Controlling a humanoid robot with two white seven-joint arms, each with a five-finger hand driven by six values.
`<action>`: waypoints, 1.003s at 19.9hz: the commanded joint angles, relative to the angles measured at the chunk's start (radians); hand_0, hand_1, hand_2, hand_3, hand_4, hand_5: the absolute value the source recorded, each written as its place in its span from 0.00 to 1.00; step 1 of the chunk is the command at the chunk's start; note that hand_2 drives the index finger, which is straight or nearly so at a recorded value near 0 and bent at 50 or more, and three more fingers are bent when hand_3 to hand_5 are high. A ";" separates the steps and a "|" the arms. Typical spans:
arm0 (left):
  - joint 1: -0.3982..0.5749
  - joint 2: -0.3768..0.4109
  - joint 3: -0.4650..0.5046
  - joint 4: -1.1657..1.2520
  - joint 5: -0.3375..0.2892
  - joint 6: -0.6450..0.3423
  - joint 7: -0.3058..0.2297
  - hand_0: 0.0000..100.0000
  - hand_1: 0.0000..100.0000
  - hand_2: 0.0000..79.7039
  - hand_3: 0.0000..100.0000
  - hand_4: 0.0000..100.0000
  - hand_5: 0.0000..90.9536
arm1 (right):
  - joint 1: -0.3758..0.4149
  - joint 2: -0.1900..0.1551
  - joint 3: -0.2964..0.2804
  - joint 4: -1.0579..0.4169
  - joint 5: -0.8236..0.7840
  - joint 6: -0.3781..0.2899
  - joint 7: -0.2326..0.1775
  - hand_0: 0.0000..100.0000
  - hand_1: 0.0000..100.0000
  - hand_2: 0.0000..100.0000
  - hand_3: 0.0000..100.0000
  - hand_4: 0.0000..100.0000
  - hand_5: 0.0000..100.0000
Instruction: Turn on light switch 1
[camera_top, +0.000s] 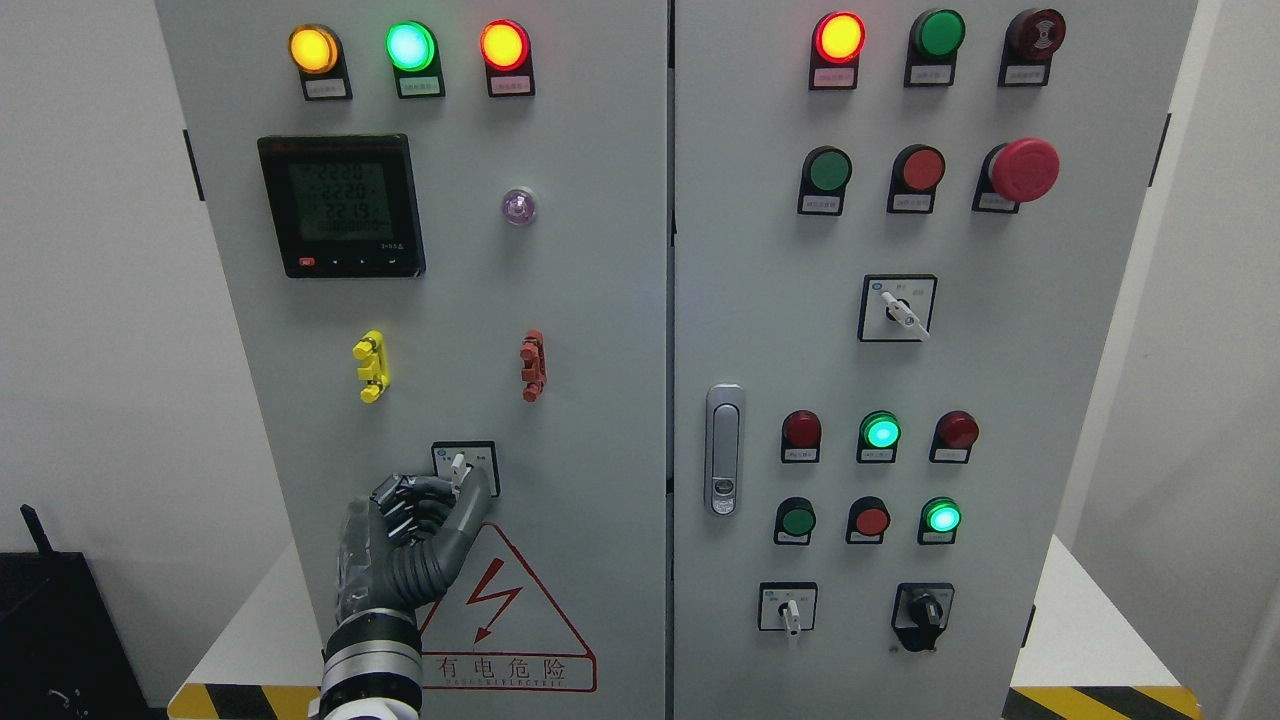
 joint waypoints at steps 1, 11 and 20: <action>0.000 0.001 0.000 0.000 0.000 0.003 0.000 0.27 0.68 0.73 0.80 0.82 0.80 | 0.000 0.000 0.000 0.000 -0.025 0.000 0.000 0.00 0.00 0.00 0.00 0.00 0.00; -0.008 -0.001 0.000 0.008 0.000 0.003 0.000 0.34 0.67 0.73 0.80 0.82 0.80 | 0.000 0.000 0.000 0.000 -0.025 -0.001 0.000 0.00 0.00 0.00 0.00 0.00 0.00; -0.008 -0.002 0.000 0.008 0.001 0.004 0.000 0.41 0.65 0.74 0.81 0.83 0.81 | 0.000 0.000 0.000 0.000 -0.025 -0.001 0.000 0.00 0.00 0.00 0.00 0.00 0.00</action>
